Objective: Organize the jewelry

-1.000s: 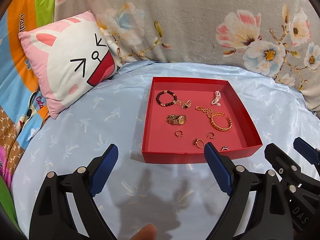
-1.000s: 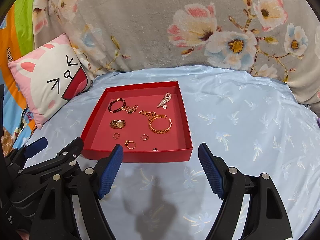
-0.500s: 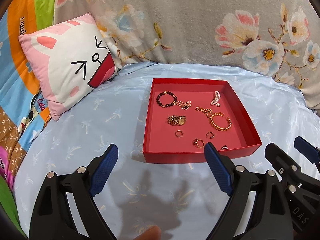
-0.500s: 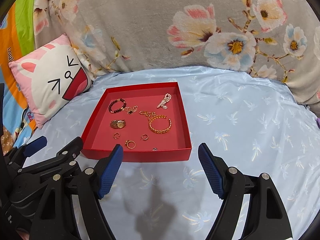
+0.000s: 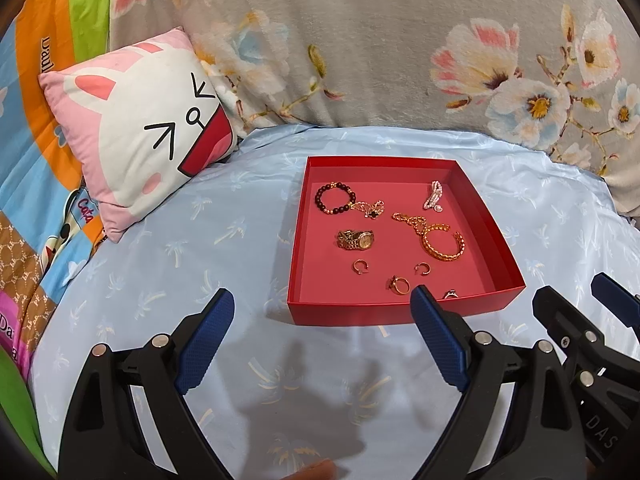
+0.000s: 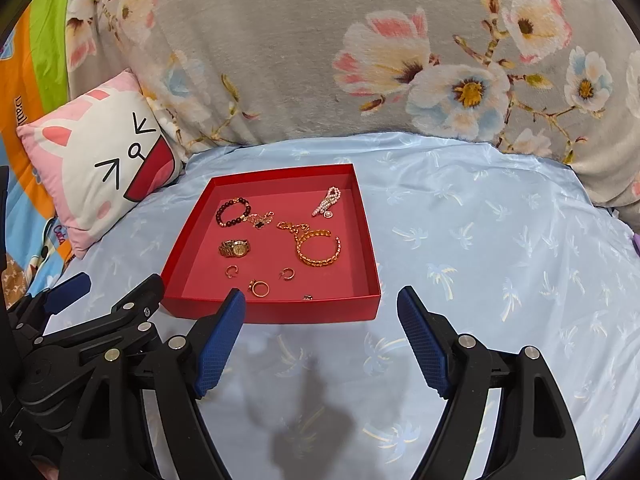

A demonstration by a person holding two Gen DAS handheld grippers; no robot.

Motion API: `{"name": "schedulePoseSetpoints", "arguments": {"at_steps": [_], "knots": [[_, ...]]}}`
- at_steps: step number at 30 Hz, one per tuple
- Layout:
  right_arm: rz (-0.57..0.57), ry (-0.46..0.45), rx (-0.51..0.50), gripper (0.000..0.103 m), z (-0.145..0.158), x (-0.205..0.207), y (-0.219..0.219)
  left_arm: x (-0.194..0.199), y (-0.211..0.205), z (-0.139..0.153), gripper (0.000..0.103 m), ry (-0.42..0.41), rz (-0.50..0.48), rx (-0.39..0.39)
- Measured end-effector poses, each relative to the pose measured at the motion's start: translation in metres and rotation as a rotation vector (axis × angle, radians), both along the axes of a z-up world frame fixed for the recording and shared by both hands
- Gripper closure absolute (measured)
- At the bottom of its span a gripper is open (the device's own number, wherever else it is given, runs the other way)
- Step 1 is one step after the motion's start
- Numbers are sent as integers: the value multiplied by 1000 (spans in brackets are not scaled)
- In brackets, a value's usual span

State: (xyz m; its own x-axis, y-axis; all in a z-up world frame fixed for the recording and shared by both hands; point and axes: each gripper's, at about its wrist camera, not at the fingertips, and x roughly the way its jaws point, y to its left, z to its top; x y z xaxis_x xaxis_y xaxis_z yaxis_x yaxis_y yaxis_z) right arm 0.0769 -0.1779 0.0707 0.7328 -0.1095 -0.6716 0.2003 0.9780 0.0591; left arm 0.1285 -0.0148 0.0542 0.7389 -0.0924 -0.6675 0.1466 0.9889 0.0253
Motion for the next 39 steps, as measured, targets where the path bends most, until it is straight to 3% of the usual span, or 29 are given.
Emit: {"name": "schedulePoseSetpoints", "arguments": {"at_steps": [35,39], "knots": [[11,3,-3,26,-5,-1,5,1,4,-4,16,-14,28,30],[1,-5,-15,22,-4,-2,5,2,4,-4,16,-2,31,30]]}}
